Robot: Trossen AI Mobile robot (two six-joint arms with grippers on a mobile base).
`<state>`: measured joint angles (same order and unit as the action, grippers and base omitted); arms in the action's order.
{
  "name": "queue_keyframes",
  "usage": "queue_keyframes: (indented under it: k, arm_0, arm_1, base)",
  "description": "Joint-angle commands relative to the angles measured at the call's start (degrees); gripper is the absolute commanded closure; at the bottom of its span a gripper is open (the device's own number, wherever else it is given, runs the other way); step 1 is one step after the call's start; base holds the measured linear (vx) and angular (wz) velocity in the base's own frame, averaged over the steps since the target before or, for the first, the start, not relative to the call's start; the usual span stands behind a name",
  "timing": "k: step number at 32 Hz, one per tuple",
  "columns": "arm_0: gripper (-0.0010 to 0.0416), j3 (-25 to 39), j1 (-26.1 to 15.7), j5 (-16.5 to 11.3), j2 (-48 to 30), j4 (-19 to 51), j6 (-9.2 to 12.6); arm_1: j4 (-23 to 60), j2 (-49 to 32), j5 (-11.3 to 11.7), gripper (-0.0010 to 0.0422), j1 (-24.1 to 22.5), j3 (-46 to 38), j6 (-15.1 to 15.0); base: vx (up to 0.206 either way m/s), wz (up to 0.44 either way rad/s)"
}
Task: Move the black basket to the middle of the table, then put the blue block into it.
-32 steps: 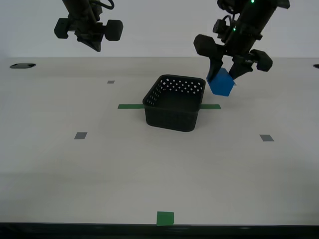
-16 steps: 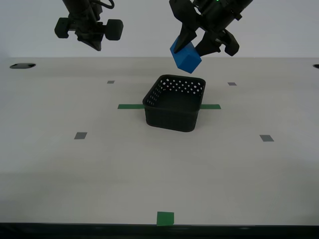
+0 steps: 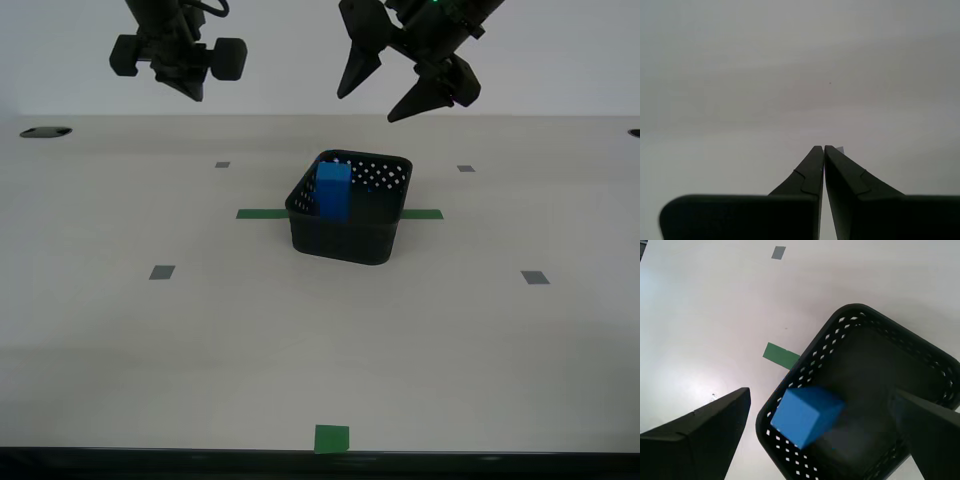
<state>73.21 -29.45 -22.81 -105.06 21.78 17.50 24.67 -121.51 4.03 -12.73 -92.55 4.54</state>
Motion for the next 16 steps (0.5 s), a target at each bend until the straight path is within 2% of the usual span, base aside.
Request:
queue_keyframes:
  k: [1, 12, 16]
  arm_0:
    - [0.0006, 0.0, 0.0, 0.0, 0.0, -0.1, -0.1]
    - [0.0053, 0.0, -0.1, 0.0, 0.0, -0.3, 0.0]
    - [0.0055, 0.0, -0.1, 0.0, 0.0, -0.3, 0.0]
  arm_1:
    - [-0.3, 0.0, 0.1, 0.0412, 0.0, 0.0, -0.1]
    - [-0.4, 0.0, 0.1, 0.0412, 0.0, 0.0, -0.1]
    - [-0.5, 0.0, 0.1, 0.0412, 0.0, 0.0, -0.1]
  base:
    - [0.0, 0.0]
    - [0.0, 0.0]
    - [0.0, 0.0]
